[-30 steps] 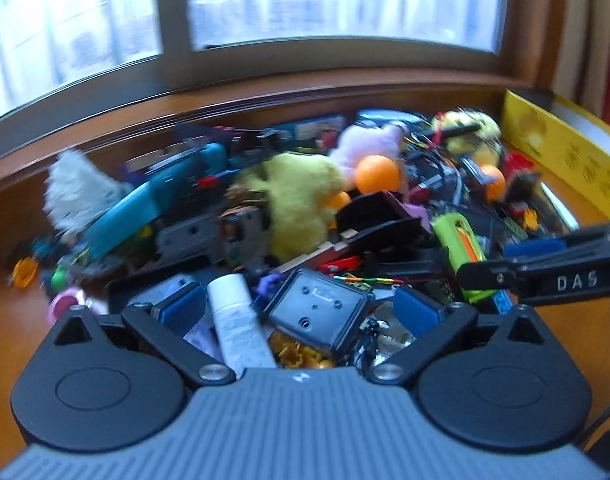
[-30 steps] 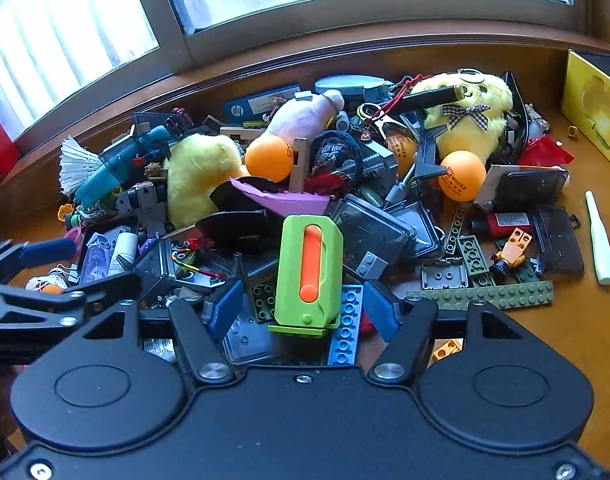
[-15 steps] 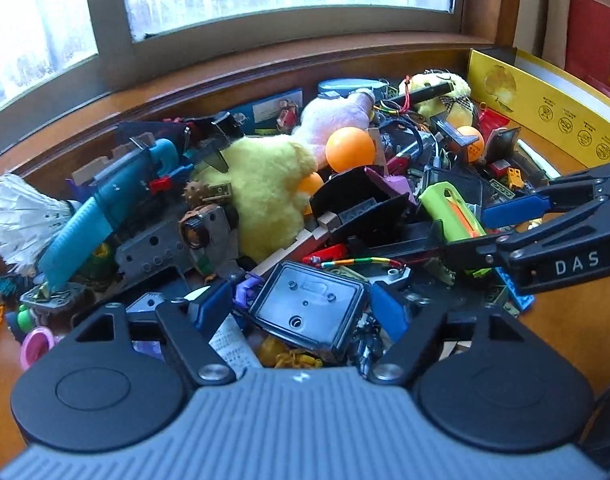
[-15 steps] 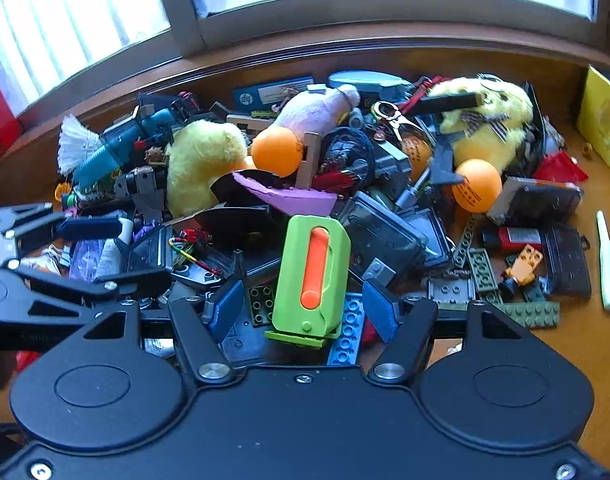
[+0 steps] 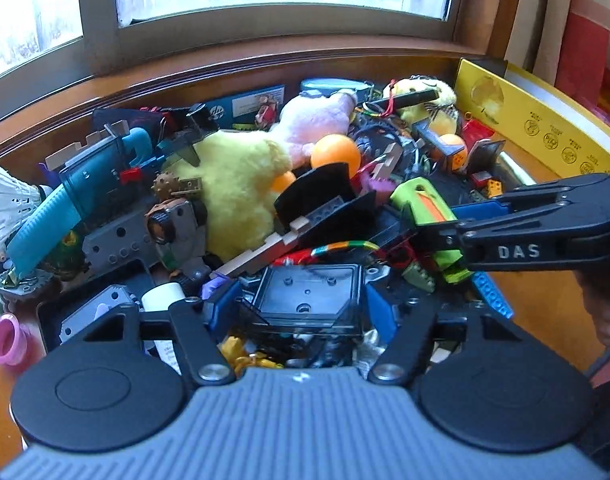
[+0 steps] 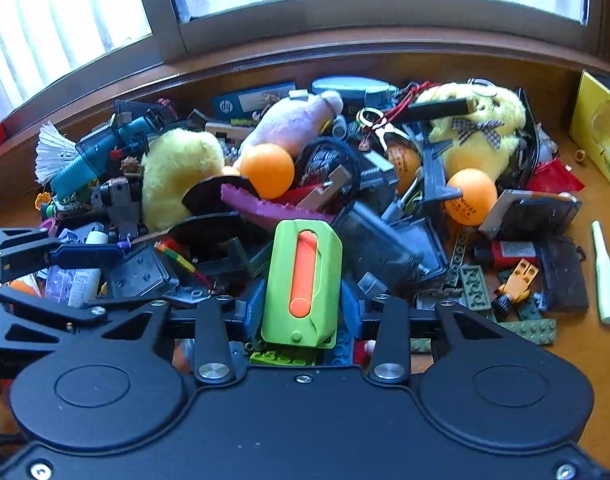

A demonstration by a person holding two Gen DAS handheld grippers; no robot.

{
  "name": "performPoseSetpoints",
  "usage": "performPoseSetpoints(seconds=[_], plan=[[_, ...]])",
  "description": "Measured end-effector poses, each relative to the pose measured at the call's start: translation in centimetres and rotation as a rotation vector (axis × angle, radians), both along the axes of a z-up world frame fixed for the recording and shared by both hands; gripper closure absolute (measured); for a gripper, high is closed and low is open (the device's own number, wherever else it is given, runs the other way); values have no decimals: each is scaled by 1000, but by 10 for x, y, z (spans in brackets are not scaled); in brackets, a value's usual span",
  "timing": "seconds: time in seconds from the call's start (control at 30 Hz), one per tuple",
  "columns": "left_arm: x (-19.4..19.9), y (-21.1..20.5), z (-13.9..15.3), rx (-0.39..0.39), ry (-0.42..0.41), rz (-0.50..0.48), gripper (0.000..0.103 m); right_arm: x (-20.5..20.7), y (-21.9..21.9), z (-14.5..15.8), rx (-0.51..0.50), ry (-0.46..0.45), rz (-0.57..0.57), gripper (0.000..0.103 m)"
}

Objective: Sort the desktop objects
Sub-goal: 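Lower the left tool onto a grey square case while the right tool lowers onto a green-orange block, then close the left gripper on the grey case while the right gripper closes on the green block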

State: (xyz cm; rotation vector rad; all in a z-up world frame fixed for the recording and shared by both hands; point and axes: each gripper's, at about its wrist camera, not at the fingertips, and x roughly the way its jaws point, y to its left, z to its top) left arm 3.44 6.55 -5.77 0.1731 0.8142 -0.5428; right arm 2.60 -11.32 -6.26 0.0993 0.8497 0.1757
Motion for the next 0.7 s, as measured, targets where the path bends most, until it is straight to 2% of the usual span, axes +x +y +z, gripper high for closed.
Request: performPoseSetpoints(seconds=[0.07, 0.13, 0.23, 0.33, 0.47, 0.7], plan=[[2, -3, -2, 9, 2, 1, 32, 1, -1, 0, -6, -4, -5, 66], [5, -7, -5, 9, 8, 11, 26, 1, -3, 0, 1, -5, -4, 66], [6, -11, -7, 15, -7, 16, 25, 1, -3, -1, 3, -4, 1, 64], [3, -12, -6, 20, -18, 18, 39, 2, -3, -2, 8, -1, 4, 65], [2, -6, -1, 5, -19, 61, 40, 1, -4, -1, 10, -16, -11, 67], [-3, 10, 22, -42, -75, 119, 40, -10, -7, 12, 28, -68, -42, 68]])
